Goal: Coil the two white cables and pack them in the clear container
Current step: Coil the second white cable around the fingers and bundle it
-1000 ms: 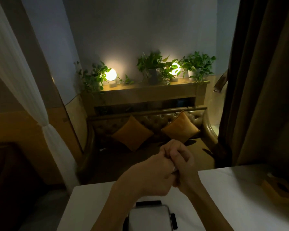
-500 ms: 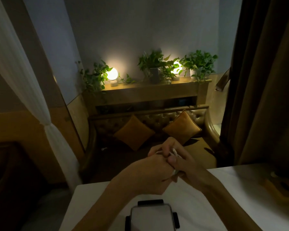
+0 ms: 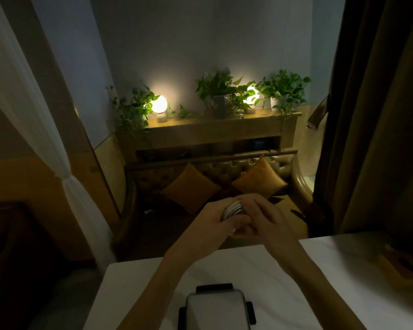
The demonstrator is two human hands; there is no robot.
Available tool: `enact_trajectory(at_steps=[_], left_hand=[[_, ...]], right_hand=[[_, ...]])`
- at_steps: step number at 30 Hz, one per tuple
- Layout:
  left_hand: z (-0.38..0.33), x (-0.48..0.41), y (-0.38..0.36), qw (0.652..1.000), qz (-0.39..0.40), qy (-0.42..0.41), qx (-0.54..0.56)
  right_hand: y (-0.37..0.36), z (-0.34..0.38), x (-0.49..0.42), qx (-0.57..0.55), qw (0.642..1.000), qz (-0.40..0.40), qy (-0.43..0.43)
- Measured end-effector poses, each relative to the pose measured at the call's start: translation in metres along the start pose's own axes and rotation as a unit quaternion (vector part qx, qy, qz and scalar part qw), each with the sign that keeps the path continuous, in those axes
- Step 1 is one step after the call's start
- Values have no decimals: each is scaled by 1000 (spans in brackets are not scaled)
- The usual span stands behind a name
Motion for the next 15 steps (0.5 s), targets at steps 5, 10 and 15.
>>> enact_trajectory(at_steps=[5, 10, 15], left_hand=[[0, 4, 1, 998, -36, -17, -41], [-4, 11, 15, 1000, 1, 2, -10], [17, 20, 17, 979, 45, 109, 165]], right_hand=[[-3, 1, -6, 52, 996, -34, 67], [-10, 2, -10, 91, 994, 15, 63], [-21, 9, -15, 74, 993, 47, 73]])
Point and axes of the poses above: each hand's wrist, its own x-axis away from the middle knuckle, its own y-axis out of the back of the hand, z = x × y, the point moved 8 cm from there along -x, towards the middle knuckle, and after that the axes turned 10 degrees about -z, right-handed, at the moved point
